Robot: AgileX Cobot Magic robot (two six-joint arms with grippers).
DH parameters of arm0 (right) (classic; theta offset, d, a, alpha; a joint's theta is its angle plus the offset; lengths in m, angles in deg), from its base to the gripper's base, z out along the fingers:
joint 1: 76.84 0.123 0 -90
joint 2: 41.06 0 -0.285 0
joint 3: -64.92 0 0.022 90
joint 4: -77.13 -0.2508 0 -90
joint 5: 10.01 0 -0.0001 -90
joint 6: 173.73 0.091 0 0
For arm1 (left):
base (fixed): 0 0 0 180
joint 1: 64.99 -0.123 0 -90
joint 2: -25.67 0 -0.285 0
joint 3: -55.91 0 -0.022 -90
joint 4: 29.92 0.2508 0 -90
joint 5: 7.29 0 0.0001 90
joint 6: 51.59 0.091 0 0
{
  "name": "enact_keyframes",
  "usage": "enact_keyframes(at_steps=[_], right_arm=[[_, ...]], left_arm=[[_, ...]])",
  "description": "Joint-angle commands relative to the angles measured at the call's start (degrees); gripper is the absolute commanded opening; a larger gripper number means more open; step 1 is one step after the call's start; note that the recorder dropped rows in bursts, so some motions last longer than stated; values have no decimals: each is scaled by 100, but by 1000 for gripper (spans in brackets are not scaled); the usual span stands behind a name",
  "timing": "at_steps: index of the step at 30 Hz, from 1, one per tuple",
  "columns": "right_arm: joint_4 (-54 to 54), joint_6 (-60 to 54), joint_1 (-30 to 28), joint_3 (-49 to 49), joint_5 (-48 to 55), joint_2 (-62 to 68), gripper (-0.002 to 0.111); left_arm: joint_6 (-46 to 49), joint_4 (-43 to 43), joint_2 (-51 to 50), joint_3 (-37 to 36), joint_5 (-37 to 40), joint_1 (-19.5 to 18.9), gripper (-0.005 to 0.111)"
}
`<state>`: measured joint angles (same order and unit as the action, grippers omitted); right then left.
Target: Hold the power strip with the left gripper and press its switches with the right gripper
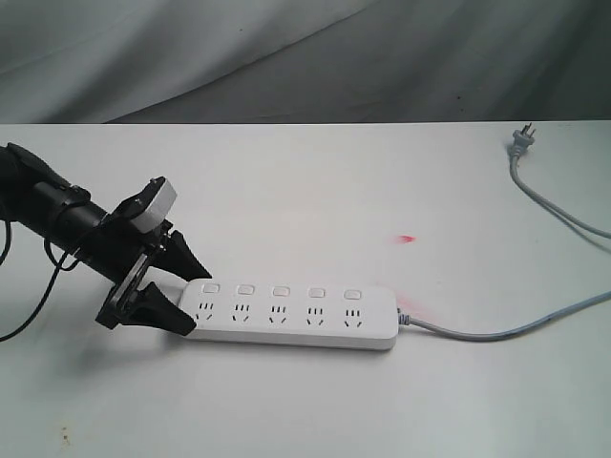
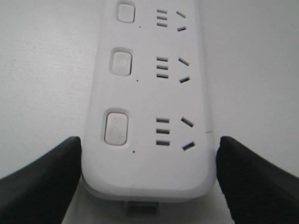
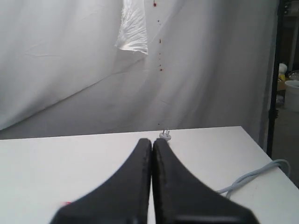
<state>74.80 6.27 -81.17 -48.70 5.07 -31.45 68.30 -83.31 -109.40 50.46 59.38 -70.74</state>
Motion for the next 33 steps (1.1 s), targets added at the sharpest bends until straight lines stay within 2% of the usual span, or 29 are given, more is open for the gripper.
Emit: enact_keyframes(at_steps=[1, 4, 13, 18, 33], right_arm=[[64, 30, -46, 678, -481, -182, 0], [30, 41, -46, 1060, -524, -182, 0], [82, 41, -46, 1084, -226, -182, 0], [82, 41, -46, 1084, 505, -182, 0], [70, 41, -46, 1084, 479, -182, 0]], left_arm=[[7, 170, -79, -13, -244, -3, 49], [7, 170, -79, -13, -244, -3, 49], [7, 170, -79, -13, -244, -3, 49], [7, 170, -79, -13, -244, -3, 49], [7, 170, -79, -13, -244, -3, 49]])
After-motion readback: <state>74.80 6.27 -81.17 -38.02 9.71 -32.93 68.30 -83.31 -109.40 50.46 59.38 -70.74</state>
